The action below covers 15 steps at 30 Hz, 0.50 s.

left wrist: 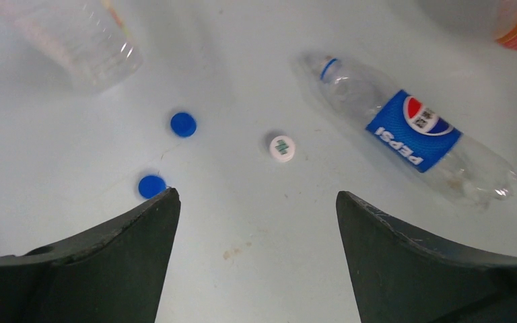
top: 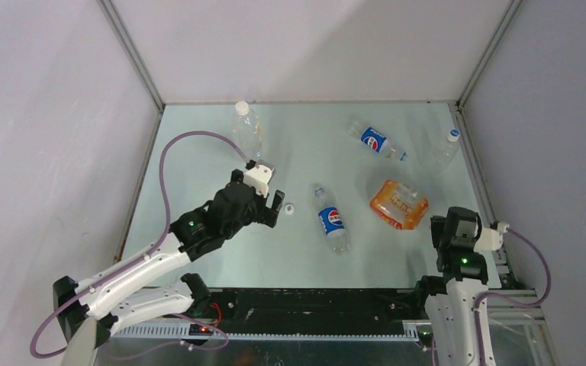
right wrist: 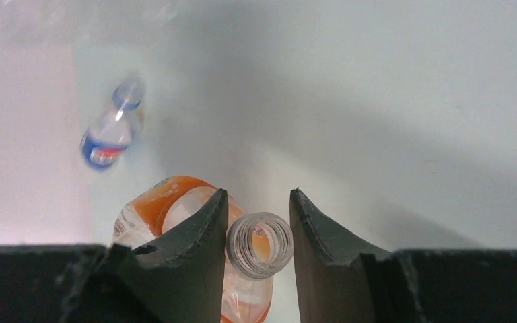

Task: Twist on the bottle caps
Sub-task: Pick up the plastic bottle at the center of the board.

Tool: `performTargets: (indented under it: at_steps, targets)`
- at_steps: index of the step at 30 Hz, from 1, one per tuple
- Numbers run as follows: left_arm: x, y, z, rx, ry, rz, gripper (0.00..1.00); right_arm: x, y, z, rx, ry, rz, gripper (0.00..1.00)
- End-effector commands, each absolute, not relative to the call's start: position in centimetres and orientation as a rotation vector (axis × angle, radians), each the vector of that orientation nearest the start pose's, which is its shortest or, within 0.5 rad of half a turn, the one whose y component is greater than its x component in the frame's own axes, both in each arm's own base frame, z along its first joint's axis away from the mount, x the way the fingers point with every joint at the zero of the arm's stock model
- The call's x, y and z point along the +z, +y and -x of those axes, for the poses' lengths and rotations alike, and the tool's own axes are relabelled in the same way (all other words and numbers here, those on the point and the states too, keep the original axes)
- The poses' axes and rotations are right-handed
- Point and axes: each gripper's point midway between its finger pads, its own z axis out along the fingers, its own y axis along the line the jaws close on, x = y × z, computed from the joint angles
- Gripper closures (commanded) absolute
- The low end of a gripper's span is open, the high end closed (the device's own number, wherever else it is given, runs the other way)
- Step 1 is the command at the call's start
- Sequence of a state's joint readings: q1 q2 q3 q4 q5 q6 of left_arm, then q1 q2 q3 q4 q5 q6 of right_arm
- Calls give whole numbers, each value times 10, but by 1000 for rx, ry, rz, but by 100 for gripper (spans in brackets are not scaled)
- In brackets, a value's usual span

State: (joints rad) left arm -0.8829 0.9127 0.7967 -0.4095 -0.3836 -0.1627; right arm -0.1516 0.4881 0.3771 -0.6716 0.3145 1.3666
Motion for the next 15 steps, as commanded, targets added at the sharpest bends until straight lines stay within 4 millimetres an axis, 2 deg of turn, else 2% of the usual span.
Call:
performTargets:
  at_steps: [1, 5, 8, 9, 10, 11, 12, 13, 14, 15]
  targets:
    - [235, -210, -230, -342, 1822, -672, 7, 153, -19, -219, 314, 1807, -1133, 100]
    - [252, -221, -220, -404, 1756, -797, 6, 199, 19, -226, 415, 1871, -767, 100]
    - [262, -230, -212, -470, 1710, -845, 5, 222, 50, -226, 479, 1927, -583, 100]
    - [265, -235, -208, -504, 1682, -866, 5, 232, 56, -229, 478, 1937, -546, 100]
    - [271, -240, -207, -525, 1650, -869, 5, 233, 70, -230, 503, 1970, -485, 100]
    - [272, -246, -201, -561, 1623, -909, 5, 248, 75, -232, 508, 1949, -454, 100]
    - [276, -250, -198, -580, 1595, -924, 5, 248, 90, -232, 528, 1982, -396, 100]
    - [277, -254, -195, -590, 1574, -950, 4, 261, 91, -234, 514, 1959, -391, 100]
    - [280, -259, -191, -602, 1551, -966, 4, 267, 105, -234, 529, 1976, -346, 100]
    - [281, -264, -188, -602, 1539, -986, 4, 269, 105, -236, 498, 1974, -351, 100]
